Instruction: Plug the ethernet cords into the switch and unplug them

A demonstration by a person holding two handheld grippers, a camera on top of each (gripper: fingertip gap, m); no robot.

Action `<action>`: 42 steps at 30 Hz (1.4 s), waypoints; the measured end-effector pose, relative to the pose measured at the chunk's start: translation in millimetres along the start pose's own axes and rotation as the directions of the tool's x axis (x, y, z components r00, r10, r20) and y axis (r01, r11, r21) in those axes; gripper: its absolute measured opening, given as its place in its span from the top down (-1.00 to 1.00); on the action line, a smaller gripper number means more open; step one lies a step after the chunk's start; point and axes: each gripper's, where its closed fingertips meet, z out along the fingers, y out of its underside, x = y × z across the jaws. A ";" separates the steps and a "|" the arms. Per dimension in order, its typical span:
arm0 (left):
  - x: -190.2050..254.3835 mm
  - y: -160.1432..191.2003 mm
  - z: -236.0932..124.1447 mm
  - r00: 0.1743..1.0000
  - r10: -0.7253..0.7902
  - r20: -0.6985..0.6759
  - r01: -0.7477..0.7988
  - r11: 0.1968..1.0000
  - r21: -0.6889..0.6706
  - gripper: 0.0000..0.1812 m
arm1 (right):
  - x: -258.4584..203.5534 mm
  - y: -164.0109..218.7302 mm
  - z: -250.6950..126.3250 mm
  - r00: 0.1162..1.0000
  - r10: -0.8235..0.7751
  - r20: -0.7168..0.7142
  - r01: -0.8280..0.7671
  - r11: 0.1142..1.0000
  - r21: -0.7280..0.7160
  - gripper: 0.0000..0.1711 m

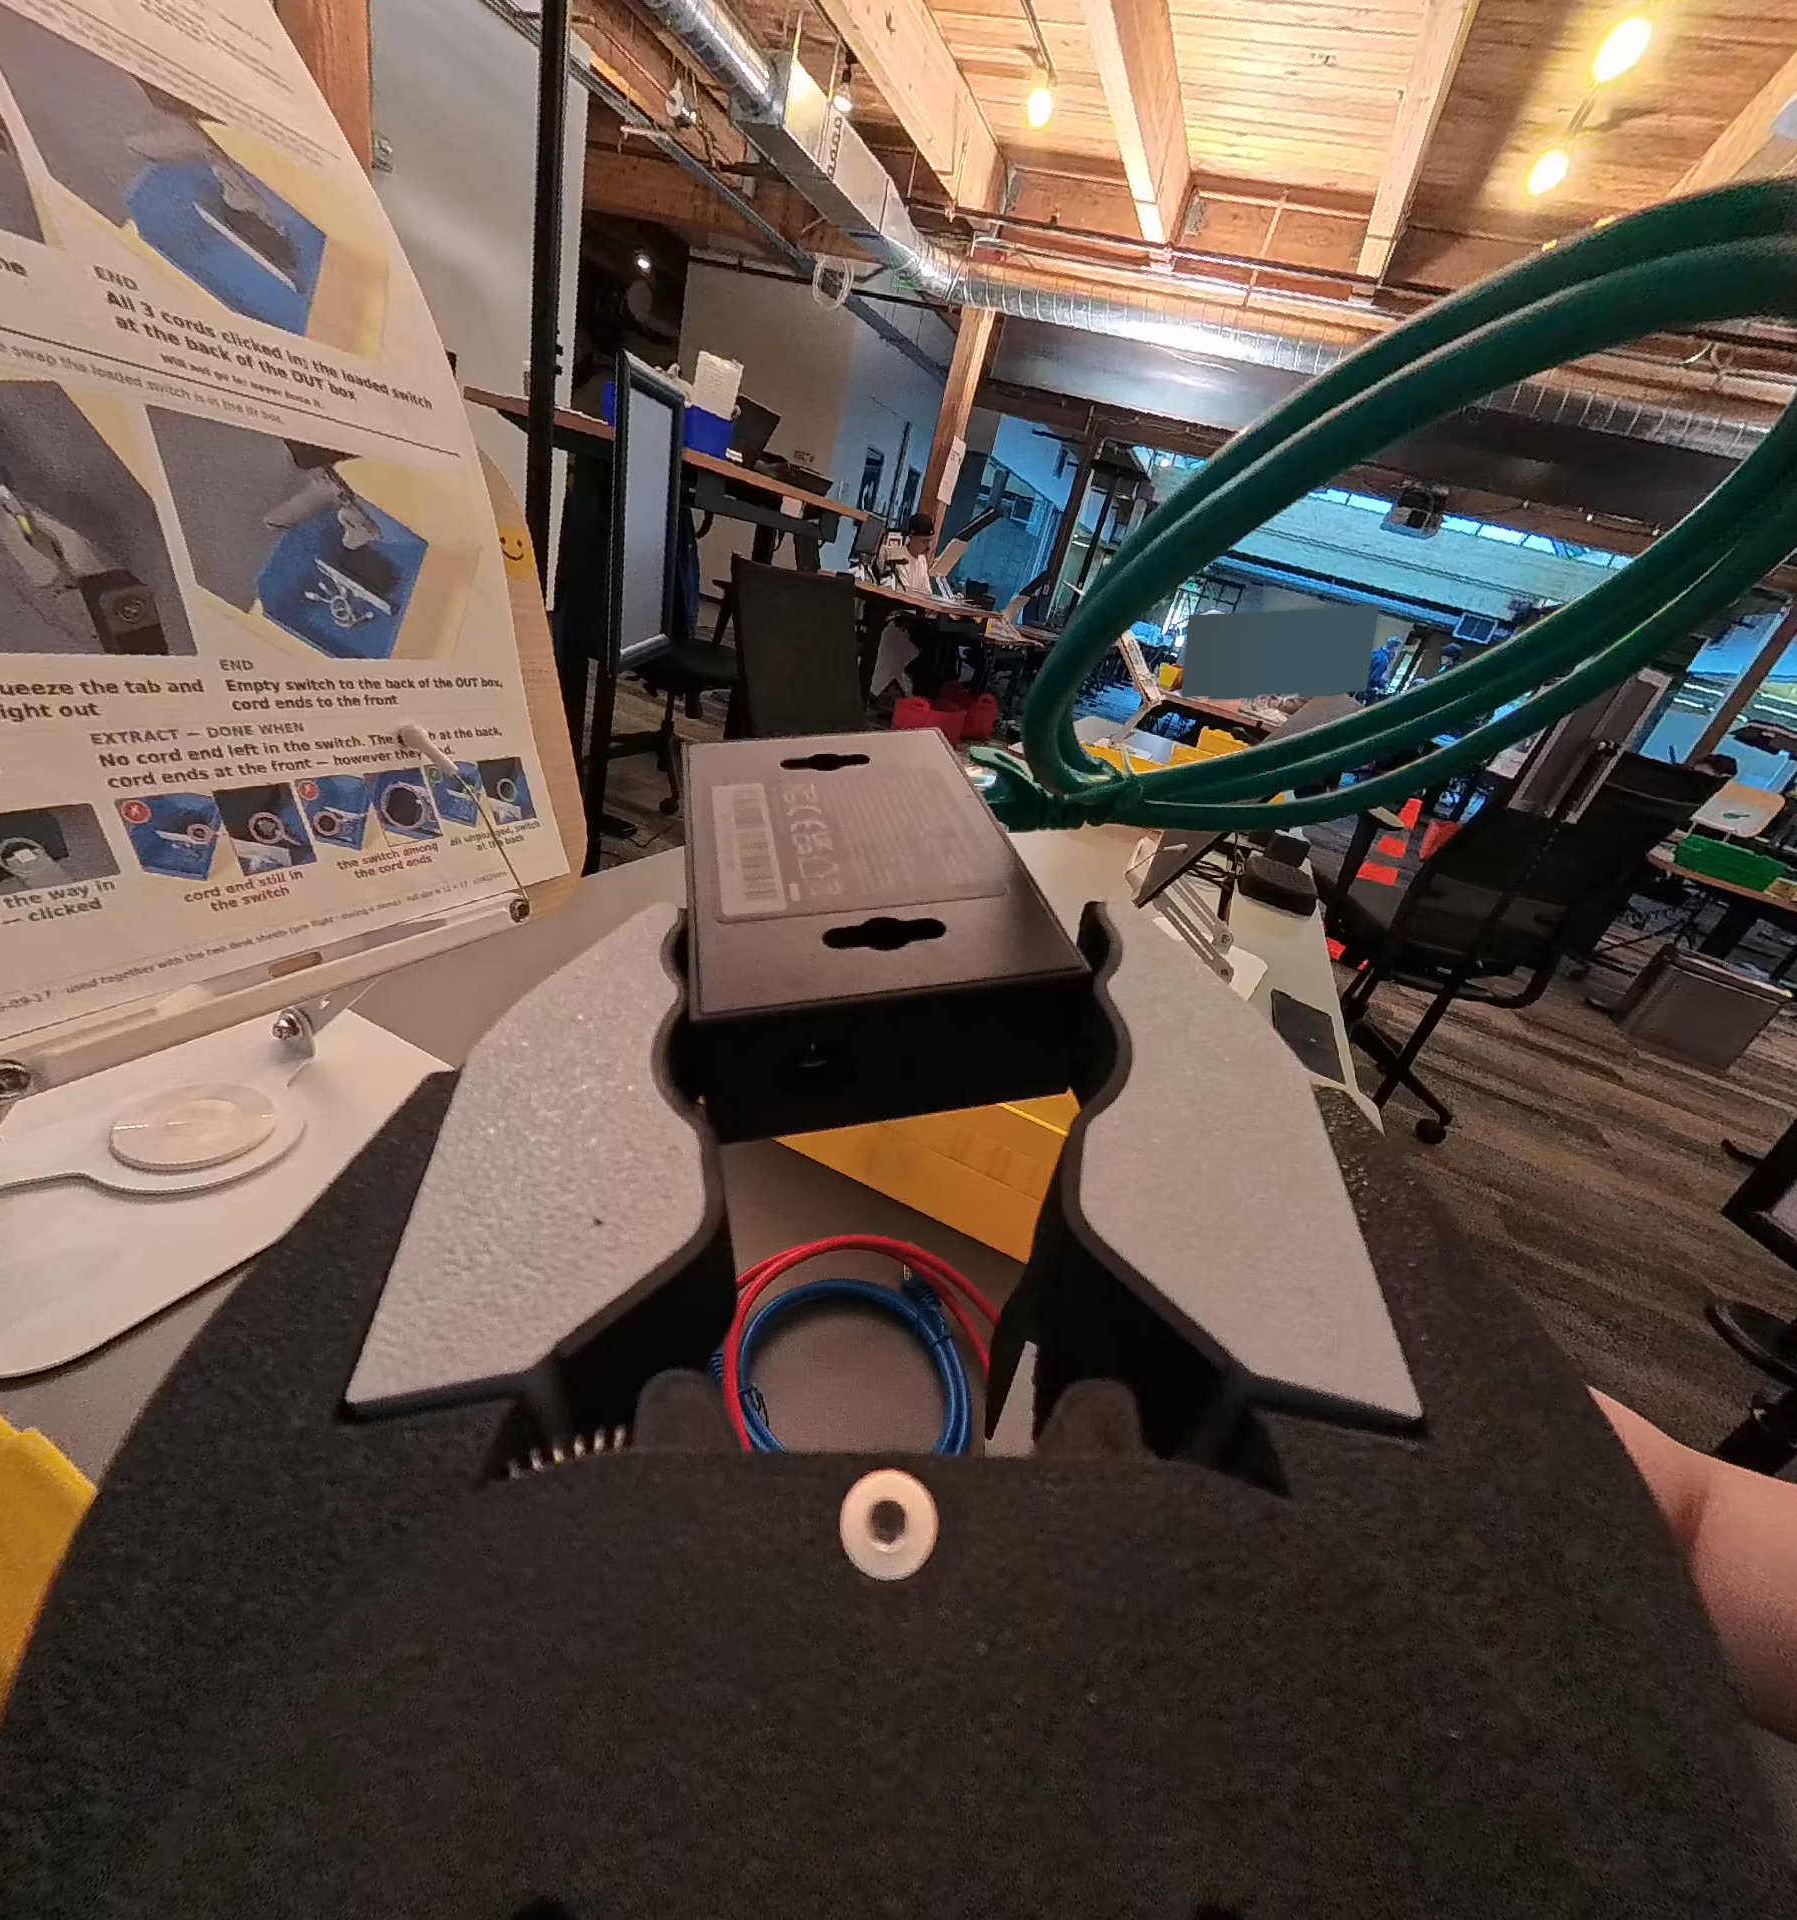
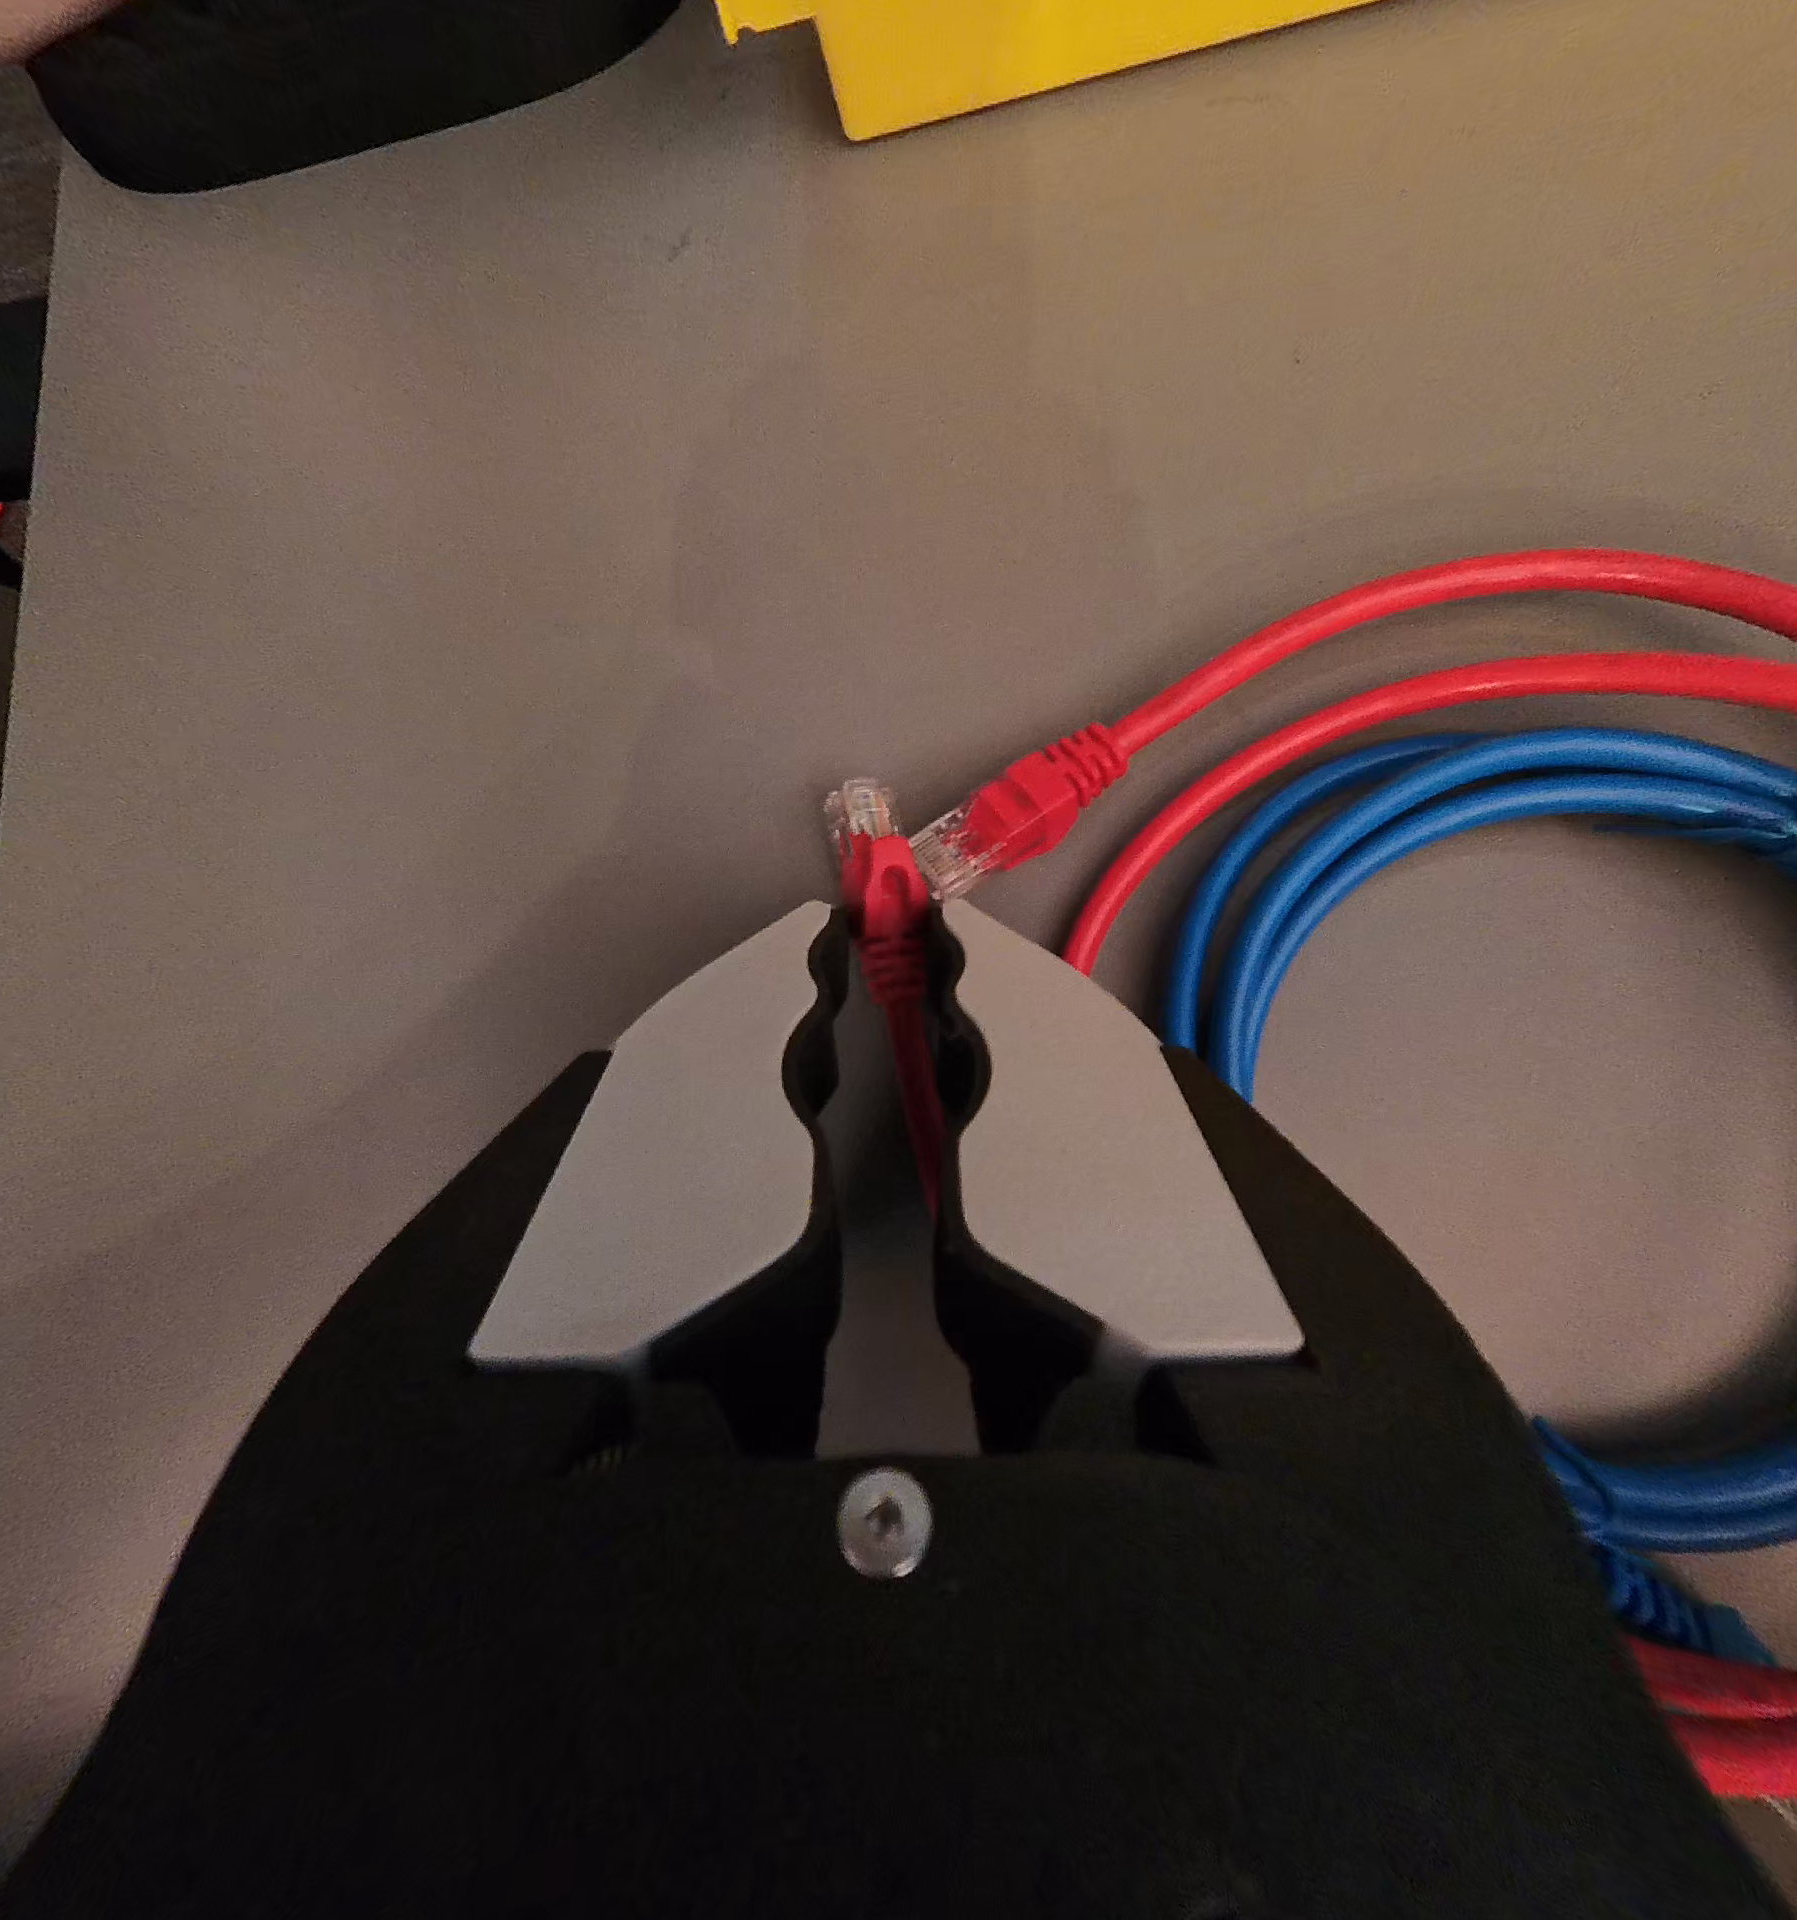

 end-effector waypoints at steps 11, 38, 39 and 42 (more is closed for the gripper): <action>-3.8 1.9 0.3 0.999 0.029 0.024 -0.029 1.000 -0.007 0.24 | -0.3 0.3 0.6 1.000 -0.006 -0.024 0.007 1.000 0.005 0.79; -48.1 4.1 -11.7 0.952 0.177 0.250 -0.162 0.984 -0.078 0.24 | -0.7 -93.0 -84.4 0.961 -0.100 -0.258 0.216 0.854 0.474 0.84; -50.2 4.1 -12.4 0.947 0.185 0.262 -0.169 0.982 -0.082 0.24 | -1.0 -103.3 -95.4 0.955 -0.093 -0.281 0.230 0.831 0.506 0.84; -55.1 5.0 -13.9 0.930 0.218 0.297 -0.195 0.975 -0.103 0.24 | 6.2 -133.1 -126.4 0.913 -0.040 -0.406 0.276 0.795 0.541 0.84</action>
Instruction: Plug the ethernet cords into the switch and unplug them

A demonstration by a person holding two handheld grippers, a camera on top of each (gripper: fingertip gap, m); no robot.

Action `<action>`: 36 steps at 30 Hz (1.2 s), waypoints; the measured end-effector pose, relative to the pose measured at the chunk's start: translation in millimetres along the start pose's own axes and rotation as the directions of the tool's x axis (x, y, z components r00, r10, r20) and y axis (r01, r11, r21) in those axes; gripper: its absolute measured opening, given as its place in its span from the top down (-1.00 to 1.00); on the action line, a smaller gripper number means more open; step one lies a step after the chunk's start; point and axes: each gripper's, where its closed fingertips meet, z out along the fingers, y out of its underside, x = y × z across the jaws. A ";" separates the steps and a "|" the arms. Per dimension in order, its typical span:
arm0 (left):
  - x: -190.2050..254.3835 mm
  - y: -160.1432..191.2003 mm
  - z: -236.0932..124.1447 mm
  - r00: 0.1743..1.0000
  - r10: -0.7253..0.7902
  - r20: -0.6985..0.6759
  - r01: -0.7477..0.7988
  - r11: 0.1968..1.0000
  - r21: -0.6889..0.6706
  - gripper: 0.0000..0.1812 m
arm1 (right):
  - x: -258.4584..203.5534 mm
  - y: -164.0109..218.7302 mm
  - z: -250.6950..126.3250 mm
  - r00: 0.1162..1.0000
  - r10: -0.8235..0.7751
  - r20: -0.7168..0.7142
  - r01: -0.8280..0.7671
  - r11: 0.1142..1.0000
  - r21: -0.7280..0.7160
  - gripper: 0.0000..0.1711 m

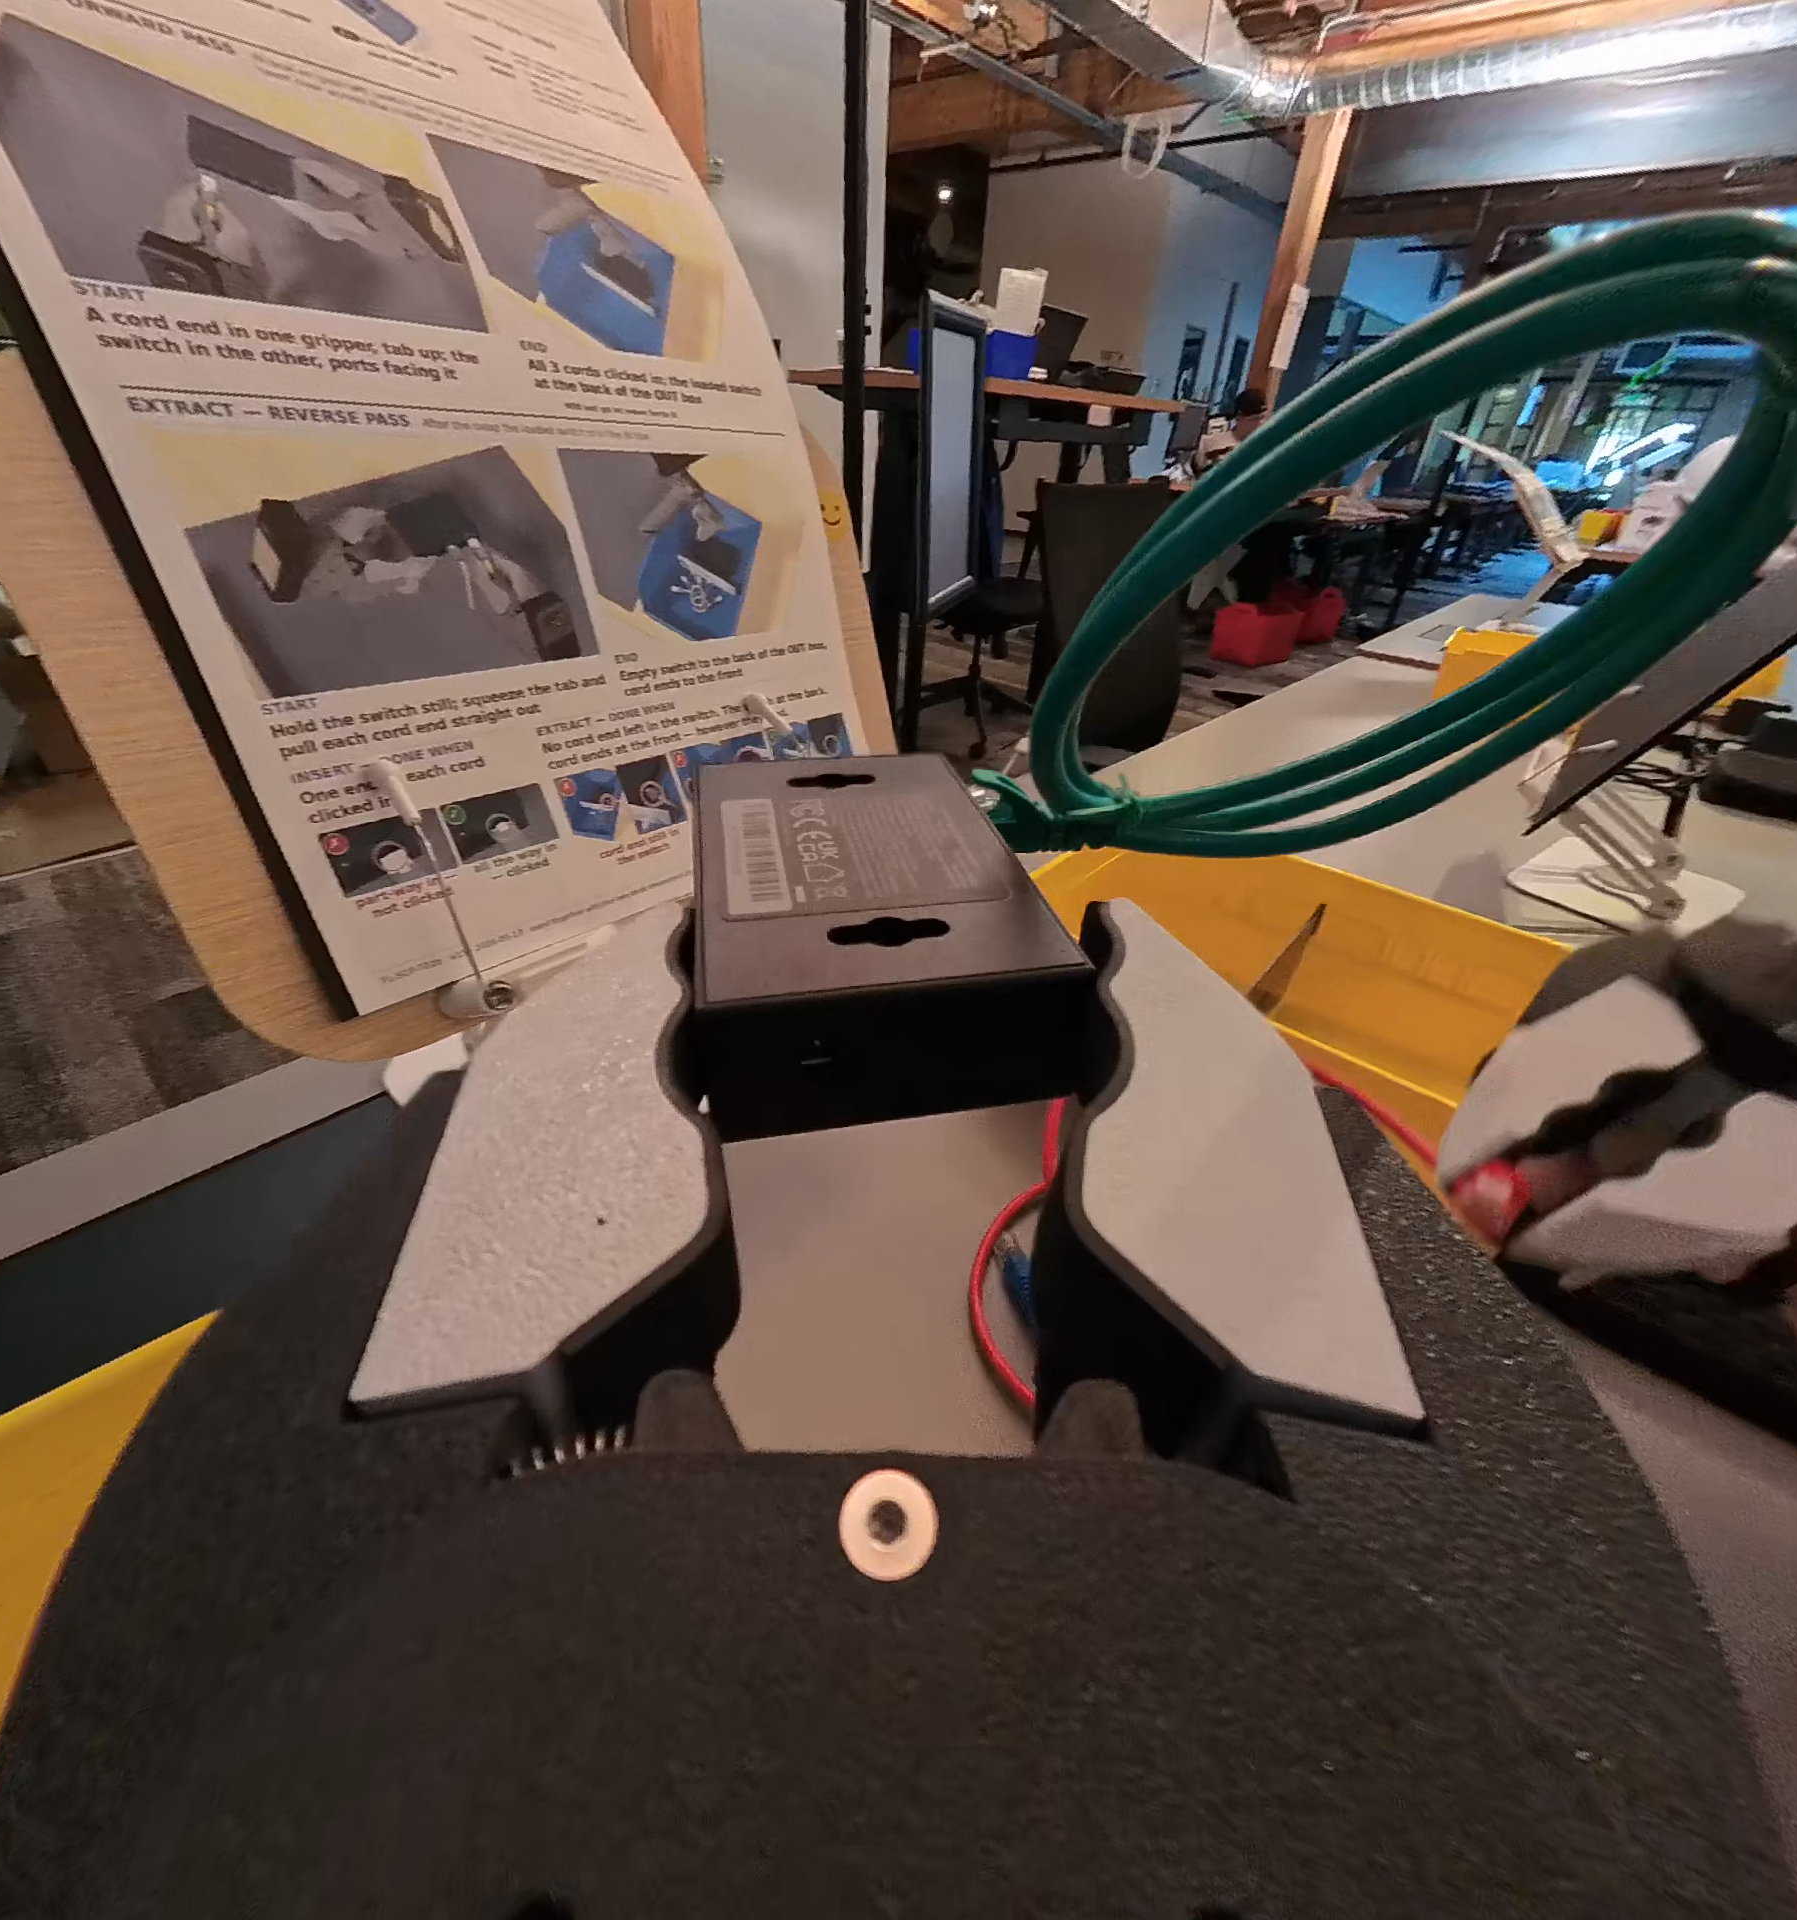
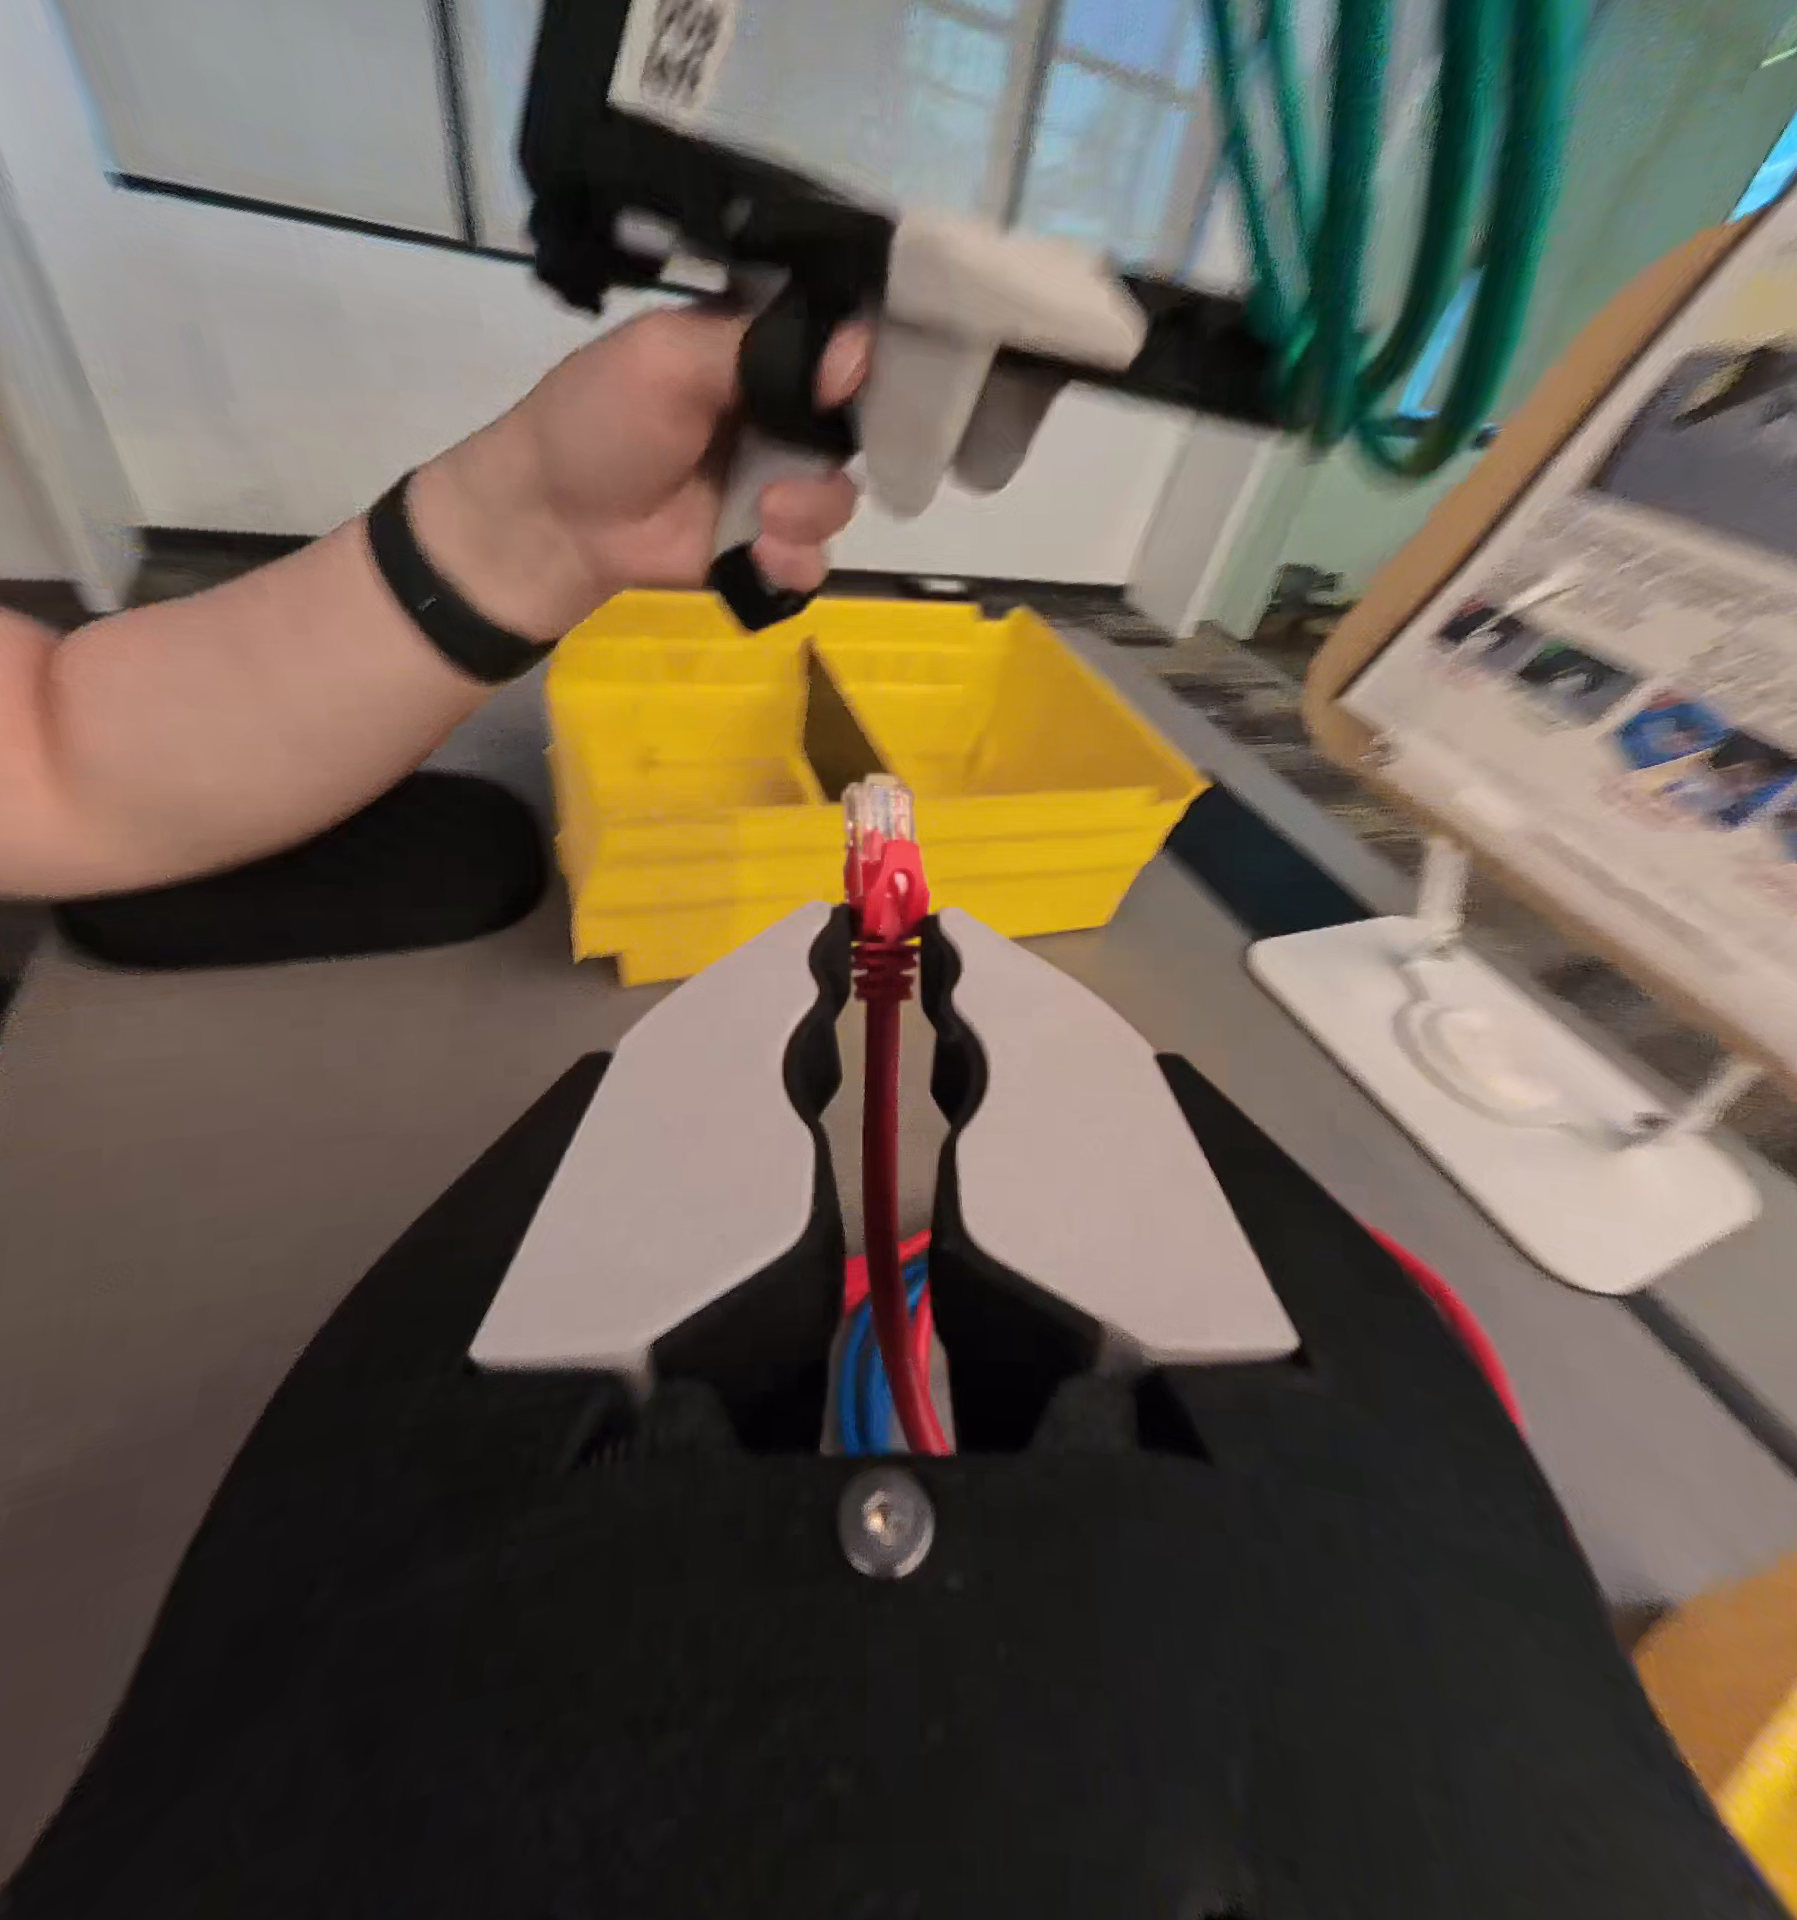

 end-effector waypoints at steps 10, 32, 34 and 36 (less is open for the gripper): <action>-14.3 20.7 7.2 0.995 -0.037 0.088 0.046 0.994 -0.099 0.24 | 30.0 -61.7 35.7 0.946 -0.107 -0.307 0.061 0.986 -0.154 0.84; 16.4 80.0 35.0 0.996 -0.082 -0.032 0.066 0.940 -0.335 0.24 | 113.8 -26.5 -3.2 0.865 0.153 -0.478 -0.270 0.945 -0.186 0.84; 20.0 81.1 36.2 0.993 -0.109 -0.052 0.085 0.938 -0.335 0.24 | 116.7 -23.5 -7.1 0.865 0.173 -0.471 -0.288 0.940 -0.184 0.84; 22.2 81.1 36.9 0.991 -0.117 -0.068 0.088 0.940 -0.330 0.24 | 113.7 -24.2 -8.0 0.877 0.185 -0.444 -0.293 0.938 -0.187 0.84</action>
